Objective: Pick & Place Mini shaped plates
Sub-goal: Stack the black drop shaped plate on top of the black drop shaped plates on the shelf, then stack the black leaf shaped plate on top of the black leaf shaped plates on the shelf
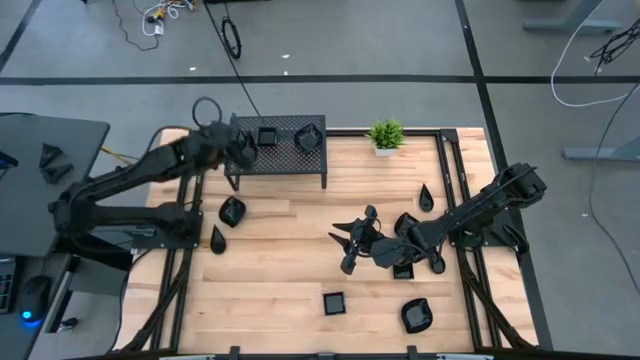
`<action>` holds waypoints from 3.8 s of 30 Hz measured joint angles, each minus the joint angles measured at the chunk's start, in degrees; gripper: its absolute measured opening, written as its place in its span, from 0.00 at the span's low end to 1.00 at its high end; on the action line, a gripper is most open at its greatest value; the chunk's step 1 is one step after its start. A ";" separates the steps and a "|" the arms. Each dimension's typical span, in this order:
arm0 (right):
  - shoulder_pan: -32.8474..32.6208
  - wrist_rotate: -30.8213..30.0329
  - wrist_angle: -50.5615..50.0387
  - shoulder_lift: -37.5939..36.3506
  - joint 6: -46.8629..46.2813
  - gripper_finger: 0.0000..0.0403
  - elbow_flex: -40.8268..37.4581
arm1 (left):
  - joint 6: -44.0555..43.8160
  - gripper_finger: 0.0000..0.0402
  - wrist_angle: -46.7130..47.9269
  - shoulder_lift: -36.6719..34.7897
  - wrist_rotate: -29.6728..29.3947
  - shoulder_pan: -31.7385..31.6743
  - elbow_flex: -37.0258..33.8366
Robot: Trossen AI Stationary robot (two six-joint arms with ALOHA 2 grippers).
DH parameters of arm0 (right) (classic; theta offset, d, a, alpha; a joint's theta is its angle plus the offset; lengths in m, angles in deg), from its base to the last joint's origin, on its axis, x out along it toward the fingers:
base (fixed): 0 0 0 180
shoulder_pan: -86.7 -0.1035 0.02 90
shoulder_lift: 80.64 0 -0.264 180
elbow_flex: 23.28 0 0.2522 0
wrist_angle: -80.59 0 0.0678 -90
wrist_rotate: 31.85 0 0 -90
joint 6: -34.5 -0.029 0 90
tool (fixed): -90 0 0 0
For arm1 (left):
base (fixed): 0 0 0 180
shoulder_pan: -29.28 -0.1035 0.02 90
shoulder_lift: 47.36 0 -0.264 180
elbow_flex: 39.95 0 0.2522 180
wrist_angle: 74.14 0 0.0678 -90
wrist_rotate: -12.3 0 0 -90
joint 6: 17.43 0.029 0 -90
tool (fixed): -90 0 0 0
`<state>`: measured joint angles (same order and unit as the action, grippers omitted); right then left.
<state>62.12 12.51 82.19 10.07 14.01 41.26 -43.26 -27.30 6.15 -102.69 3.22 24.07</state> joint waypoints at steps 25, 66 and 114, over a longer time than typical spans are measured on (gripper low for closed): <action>-0.01 0.01 0.11 0.04 -0.17 0.29 0.00 | 3.15 0.03 1.69 8.75 6.46 -16.16 -0.04; -0.04 0.04 -1.67 0.06 -1.49 0.29 -0.02 | -0.57 0.02 0.44 7.90 -12.94 31.81 -0.07; -12.96 28.22 -66.75 -12.61 -10.36 0.37 -15.84 | 2.51 0.04 -42.20 49.76 -13.76 46.64 -0.09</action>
<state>49.16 40.72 15.43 -2.54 3.65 25.42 -40.75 -69.50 55.90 -116.46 49.85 23.98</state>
